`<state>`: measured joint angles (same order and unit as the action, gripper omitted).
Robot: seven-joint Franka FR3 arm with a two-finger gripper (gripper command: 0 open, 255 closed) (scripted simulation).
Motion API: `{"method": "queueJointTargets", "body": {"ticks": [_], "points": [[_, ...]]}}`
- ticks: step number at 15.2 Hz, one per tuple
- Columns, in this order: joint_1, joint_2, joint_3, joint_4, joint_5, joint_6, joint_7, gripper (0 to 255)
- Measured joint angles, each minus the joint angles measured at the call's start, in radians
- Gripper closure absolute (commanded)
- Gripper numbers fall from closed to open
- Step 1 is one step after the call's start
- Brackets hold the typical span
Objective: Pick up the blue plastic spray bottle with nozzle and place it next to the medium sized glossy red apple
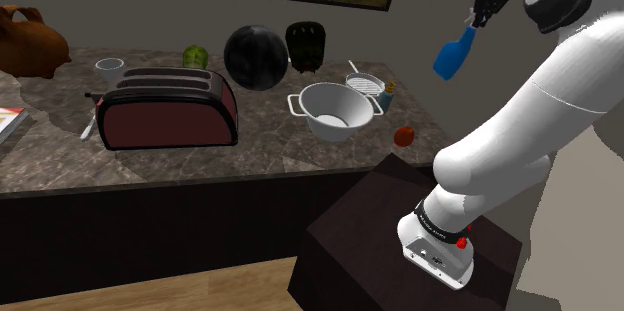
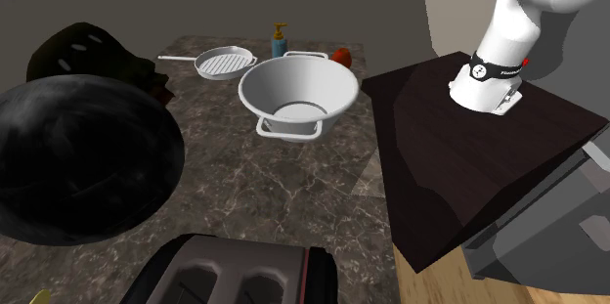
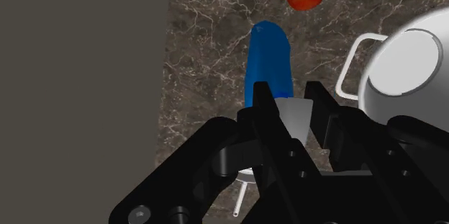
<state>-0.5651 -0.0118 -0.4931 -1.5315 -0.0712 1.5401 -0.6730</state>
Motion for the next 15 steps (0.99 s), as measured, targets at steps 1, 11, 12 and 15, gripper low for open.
{"method": "queueJointTargets", "body": {"ticks": [1, 11, 12, 15], "points": [[-0.015, 0.023, -0.016, 0.028, 0.012, -0.005, -0.031, 255], [-0.069, 0.077, -0.063, 0.013, 0.042, 0.061, -0.129, 255], [-0.067, 0.070, -0.062, -0.008, 0.039, 0.076, -0.125, 255], [-0.065, 0.065, -0.060, -0.052, 0.036, 0.116, -0.121, 255]]}}
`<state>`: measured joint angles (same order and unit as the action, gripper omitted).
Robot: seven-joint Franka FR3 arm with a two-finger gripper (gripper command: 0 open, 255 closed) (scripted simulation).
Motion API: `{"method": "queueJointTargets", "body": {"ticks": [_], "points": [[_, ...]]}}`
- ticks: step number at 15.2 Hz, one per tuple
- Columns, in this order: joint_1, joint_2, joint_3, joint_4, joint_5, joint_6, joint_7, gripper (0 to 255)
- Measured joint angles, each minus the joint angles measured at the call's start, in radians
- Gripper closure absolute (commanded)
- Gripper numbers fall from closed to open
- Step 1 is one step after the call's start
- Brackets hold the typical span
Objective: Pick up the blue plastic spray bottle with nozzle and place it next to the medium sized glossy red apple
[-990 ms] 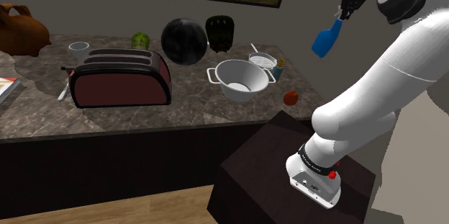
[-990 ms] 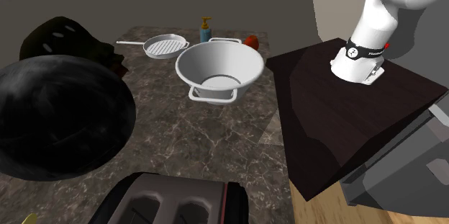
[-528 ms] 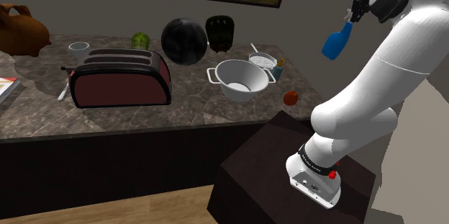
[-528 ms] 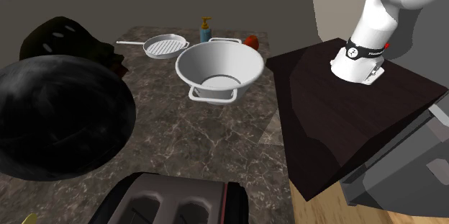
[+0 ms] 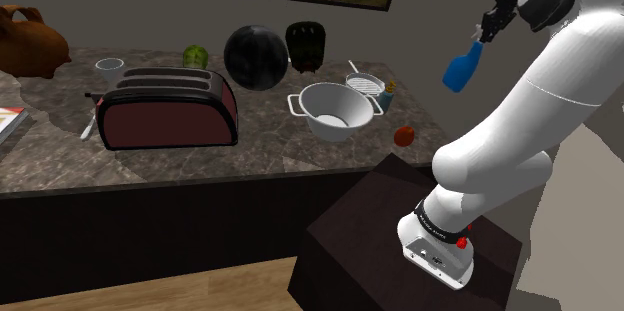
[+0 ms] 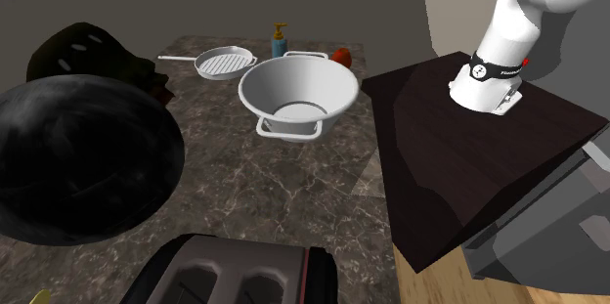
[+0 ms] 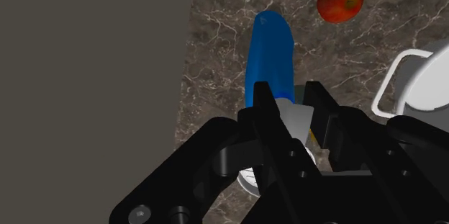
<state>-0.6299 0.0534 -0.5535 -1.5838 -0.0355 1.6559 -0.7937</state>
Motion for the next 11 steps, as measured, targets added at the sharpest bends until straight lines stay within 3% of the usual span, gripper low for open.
{"method": "queueJointTargets", "body": {"ticks": [11], "points": [[0.004, -0.016, 0.003, -0.169, -0.010, 0.155, 0.014, 255]]}}
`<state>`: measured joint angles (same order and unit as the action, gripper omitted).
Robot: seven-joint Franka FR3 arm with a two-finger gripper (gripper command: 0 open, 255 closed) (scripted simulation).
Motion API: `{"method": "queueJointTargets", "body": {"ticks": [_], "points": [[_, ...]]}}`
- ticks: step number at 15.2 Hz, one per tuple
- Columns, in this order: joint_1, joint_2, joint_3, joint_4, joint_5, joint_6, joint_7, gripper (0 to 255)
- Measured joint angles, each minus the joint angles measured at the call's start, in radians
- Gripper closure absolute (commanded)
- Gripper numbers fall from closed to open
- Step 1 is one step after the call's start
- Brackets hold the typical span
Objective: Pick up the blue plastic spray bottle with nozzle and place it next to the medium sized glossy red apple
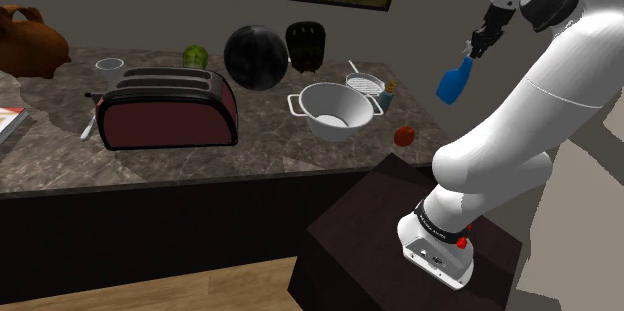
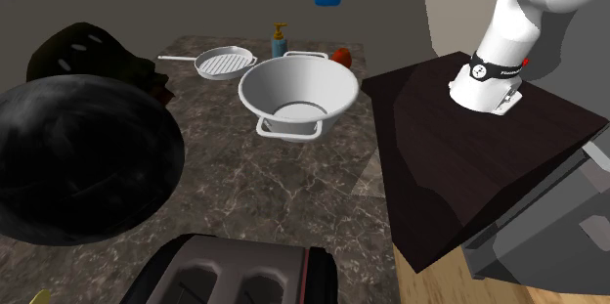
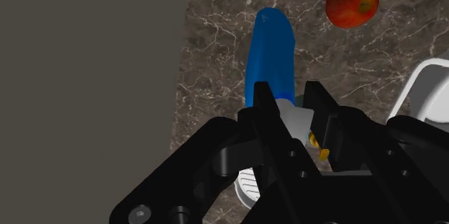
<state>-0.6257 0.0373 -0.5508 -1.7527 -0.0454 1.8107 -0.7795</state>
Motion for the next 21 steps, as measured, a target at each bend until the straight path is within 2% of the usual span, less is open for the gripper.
{"method": "queueJointTargets", "body": {"ticks": [21], "points": [[-0.007, 0.053, -0.001, -0.227, 0.027, 0.273, -0.007, 255]]}}
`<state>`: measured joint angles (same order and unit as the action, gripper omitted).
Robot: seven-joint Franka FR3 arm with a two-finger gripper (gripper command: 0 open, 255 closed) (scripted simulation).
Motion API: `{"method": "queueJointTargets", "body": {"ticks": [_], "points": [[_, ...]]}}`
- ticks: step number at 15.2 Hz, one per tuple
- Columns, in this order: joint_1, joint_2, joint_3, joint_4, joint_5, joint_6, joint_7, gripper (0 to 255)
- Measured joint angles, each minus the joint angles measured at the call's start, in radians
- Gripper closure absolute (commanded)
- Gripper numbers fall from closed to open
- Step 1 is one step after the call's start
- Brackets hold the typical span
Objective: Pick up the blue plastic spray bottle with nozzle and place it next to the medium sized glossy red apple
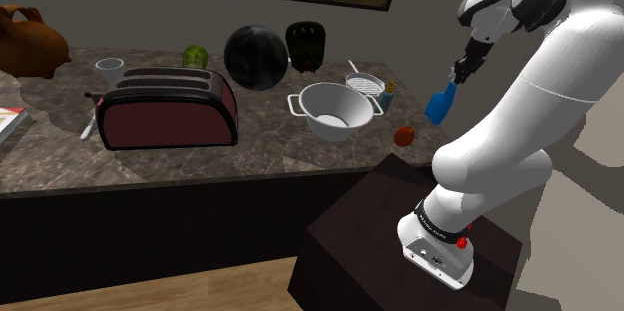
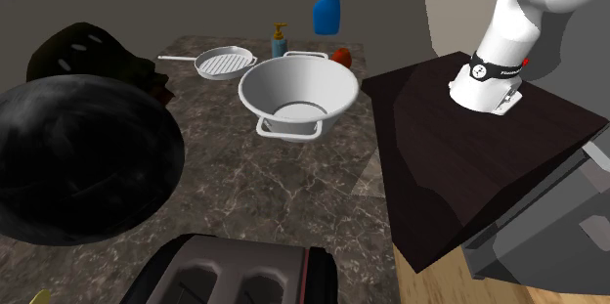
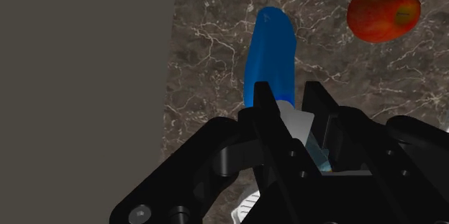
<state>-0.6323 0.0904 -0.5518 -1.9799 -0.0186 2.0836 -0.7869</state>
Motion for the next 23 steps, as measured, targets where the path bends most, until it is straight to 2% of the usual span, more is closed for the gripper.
{"method": "queueJointTargets", "body": {"ticks": [14, 21, 22, 23], "points": [[-0.012, 0.090, 0.009, -0.096, 0.056, 0.174, -0.029, 255], [-0.014, 0.098, 0.011, -0.100, 0.062, 0.184, -0.033, 255], [-0.014, 0.098, 0.011, -0.100, 0.062, 0.184, -0.033, 0], [-0.014, 0.098, 0.010, -0.100, 0.062, 0.184, -0.033, 0]]}}
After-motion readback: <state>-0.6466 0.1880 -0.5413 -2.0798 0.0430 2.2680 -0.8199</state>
